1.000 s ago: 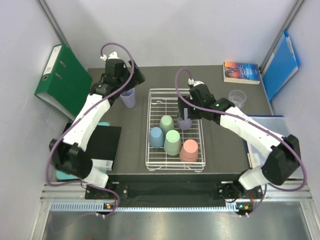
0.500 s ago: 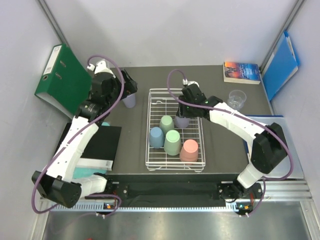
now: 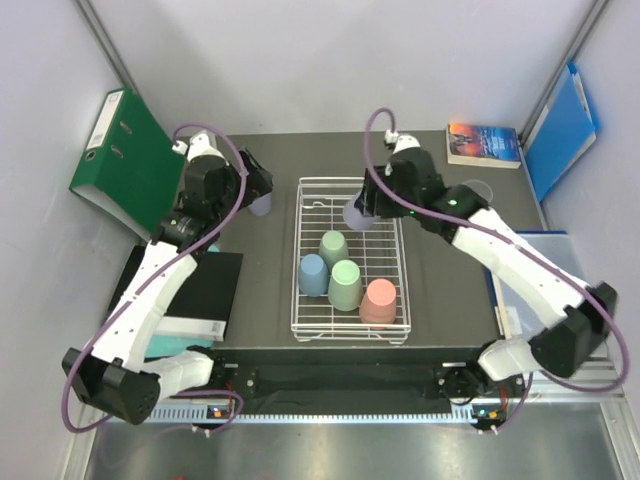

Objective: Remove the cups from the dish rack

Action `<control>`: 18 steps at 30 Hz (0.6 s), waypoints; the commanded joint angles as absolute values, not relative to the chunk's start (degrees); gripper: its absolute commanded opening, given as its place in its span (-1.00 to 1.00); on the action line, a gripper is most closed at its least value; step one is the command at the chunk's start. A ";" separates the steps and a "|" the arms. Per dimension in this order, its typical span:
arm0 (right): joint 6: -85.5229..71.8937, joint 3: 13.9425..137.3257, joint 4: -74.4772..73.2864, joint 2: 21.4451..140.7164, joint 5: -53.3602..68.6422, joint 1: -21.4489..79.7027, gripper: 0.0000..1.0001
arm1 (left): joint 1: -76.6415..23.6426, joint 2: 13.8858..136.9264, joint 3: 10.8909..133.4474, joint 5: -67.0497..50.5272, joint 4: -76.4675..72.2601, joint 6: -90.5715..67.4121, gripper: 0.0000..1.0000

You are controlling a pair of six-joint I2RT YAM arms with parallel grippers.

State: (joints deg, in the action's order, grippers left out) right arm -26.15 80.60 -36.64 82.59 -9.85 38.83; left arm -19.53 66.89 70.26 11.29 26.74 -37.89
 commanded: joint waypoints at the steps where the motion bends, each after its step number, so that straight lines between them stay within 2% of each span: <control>1: -28.73 80.96 -27.47 71.74 -2.67 38.50 -1.00 | -19.51 64.42 68.30 11.00 20.06 -42.97 0.98; 3: -31.97 75.17 -21.47 66.83 2.61 36.05 -1.00 | -19.42 63.64 65.58 4.69 15.06 -46.56 0.98; 4: -33.56 72.71 -18.23 65.23 9.08 34.82 -1.00 | -19.42 62.76 61.48 2.22 7.55 -47.97 0.98; 6: -41.69 63.84 -5.05 60.32 14.56 30.60 -1.00 | -19.42 59.79 56.36 -4.00 -0.75 -54.88 0.98; 7: -45.31 60.76 0.30 59.42 21.38 28.58 -1.00 | -19.42 58.90 51.55 -5.61 -5.49 -57.63 0.98; 8: -49.35 54.73 10.97 58.81 24.40 24.74 -1.00 | -19.42 58.28 49.42 -7.63 -13.28 -60.09 0.93; 10: -60.35 49.68 20.44 58.45 30.03 21.63 -1.00 | -19.42 58.09 44.24 -14.39 -23.60 -67.30 0.85; 12: -64.23 46.41 26.68 59.50 31.55 19.87 -1.00 | -19.42 60.45 42.55 -20.44 -34.33 -74.57 0.84; 15: -63.81 46.84 26.81 60.46 31.55 20.04 -1.00 | -19.34 64.50 43.41 -25.73 -45.31 -80.74 0.88; 18: -64.42 47.02 28.03 61.61 32.17 20.13 -1.00 | -19.69 66.53 45.52 -28.82 -48.95 -83.22 0.92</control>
